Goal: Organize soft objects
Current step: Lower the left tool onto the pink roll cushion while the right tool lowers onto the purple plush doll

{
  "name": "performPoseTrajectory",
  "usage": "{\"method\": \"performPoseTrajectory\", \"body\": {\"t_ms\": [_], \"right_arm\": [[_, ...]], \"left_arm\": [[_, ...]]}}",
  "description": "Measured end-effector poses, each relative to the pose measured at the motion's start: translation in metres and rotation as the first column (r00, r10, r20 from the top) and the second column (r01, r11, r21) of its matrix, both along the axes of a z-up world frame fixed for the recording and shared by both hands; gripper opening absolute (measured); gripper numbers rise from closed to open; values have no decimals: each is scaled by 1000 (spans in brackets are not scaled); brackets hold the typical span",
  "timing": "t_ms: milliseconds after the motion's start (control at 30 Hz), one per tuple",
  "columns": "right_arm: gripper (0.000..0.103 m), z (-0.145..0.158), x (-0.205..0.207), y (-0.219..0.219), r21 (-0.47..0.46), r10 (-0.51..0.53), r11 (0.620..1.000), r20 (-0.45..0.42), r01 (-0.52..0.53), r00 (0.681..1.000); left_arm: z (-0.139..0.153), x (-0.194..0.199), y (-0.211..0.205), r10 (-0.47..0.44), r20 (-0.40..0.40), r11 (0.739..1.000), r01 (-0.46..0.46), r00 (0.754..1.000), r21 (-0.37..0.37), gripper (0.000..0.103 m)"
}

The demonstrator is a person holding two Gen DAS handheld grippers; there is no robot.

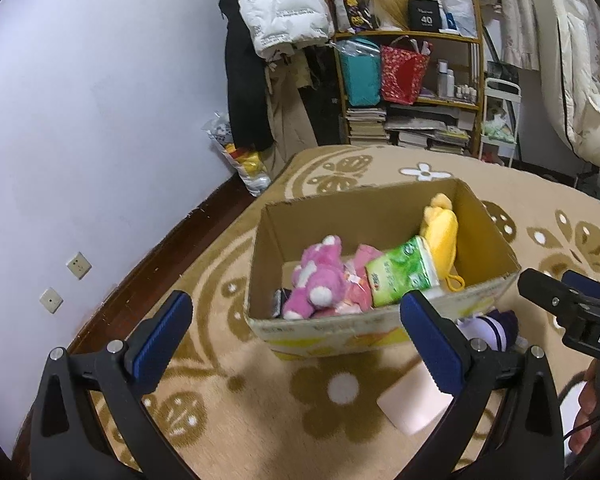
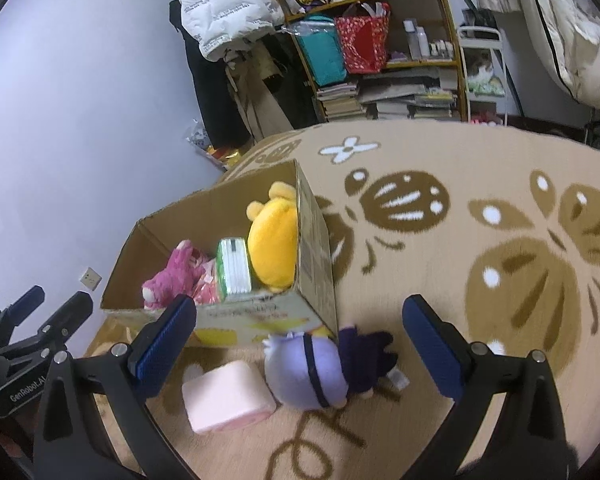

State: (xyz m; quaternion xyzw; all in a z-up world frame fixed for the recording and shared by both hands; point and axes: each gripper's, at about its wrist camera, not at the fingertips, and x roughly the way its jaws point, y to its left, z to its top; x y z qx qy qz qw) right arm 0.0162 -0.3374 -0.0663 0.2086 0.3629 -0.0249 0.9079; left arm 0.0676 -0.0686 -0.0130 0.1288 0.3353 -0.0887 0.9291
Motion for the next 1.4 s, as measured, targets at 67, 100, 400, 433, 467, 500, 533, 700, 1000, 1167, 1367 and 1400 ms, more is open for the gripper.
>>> {"method": "performPoseTrajectory", "body": {"t_ms": [67,100,400,433,467,500,533,700,1000,1167,1367,1400], "right_arm": [[103,-3,-3,0,15,-1,1000,-11,1,1000],[103,-4,-4,0,21,1,1000,-18,-1,1000],[103,-20,-4,-6,90,25,996,-76,-19,997],[103,-22,-4,-6,91,25,996,-85,-18,996],[103,-26,-4,-6,91,24,996,-97,-15,995],[103,-29,-3,-6,92,26,996,-106,-16,994],[103,-31,-3,-6,94,27,995,-114,-16,993],[103,-42,1,-6,96,30,995,-148,-16,989],[103,-59,10,-5,113,40,993,-200,-18,979],[103,-65,15,-4,121,55,992,-235,-27,971],[103,-72,20,-7,141,60,990,-259,-24,964],[103,-73,20,-7,142,62,990,-264,-25,963]], "left_arm": [[-3,-2,-3,-23,-8,1000,23,1000,12,103],[-5,-2,-3,-29,-14,999,29,999,17,103],[-18,-7,-8,-52,-80,998,54,995,19,103],[-19,-7,-9,-53,-90,998,56,995,24,103],[-21,-5,-11,-54,-101,998,57,993,32,103],[-23,-4,-13,-54,-110,997,59,992,41,103],[-24,-4,-14,-54,-114,997,60,992,46,103],[-32,-4,-19,-71,-133,995,79,989,62,103],[-48,-3,-34,-112,-176,988,129,978,86,103],[-60,-5,-46,-144,-206,978,171,968,117,103],[-70,-5,-52,-168,-245,973,201,955,117,103],[-72,-5,-52,-171,-259,974,203,951,103,103]]}}
